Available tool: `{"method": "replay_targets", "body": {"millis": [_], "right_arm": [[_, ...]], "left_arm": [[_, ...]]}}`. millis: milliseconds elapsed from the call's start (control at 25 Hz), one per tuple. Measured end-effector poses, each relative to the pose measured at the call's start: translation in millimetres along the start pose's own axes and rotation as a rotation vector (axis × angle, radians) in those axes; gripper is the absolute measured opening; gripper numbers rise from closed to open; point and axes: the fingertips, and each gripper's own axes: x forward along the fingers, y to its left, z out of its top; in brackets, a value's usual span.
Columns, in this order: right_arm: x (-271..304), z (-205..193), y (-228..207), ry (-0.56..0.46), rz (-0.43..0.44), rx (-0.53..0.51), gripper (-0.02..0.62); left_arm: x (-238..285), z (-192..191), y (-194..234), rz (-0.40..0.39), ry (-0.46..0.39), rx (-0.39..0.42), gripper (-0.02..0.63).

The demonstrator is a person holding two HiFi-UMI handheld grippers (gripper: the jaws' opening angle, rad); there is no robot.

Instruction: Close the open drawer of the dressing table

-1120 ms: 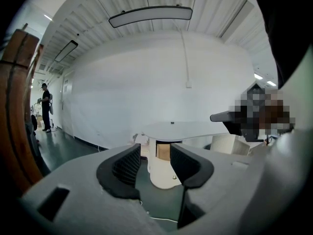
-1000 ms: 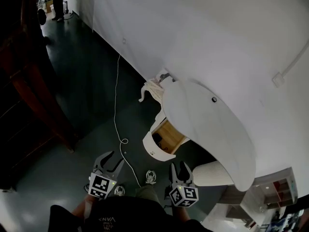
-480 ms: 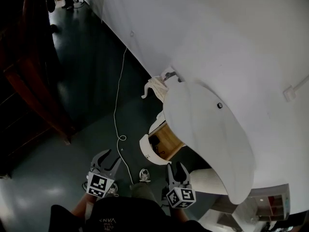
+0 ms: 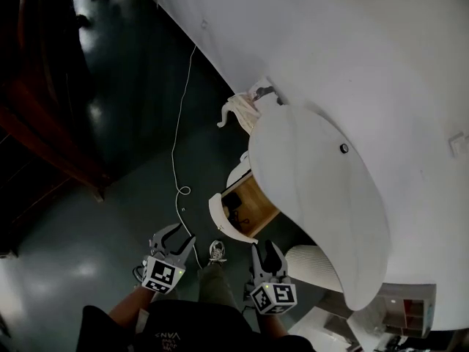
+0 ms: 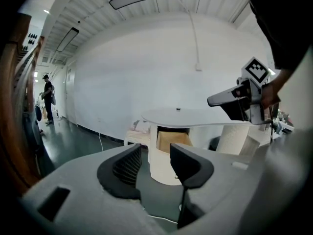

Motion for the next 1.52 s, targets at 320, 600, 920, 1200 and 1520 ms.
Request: {"method": "replay_targets", "body": {"millis": [320,600,920,1200,1520], "right_arm": [[18,-32,-12,0.073,0.038,-0.001,0.192],[42,-48,-10,0.105,0.095,-0.017,0.192],[61,-68,-24,0.141,0.131,-0.001,0.192],[67,-77,-38,0.171,0.134,0.001,0.192],[70,-69,-46,0.166,0.128,0.02,0.192]], "left_arm": [[47,-47,-14,-0.03,0.048,0.01,0.181],[79,-80,-25,-0.053,0.085,0.009,0.181],[123,-104,-33,-0.056,0.117,0.021,0.181],[152,-105,-57,-0.133,0.12,0.031,0.187],[169,-104,-65,-0.183,0.111,0.01,0.192]]}}
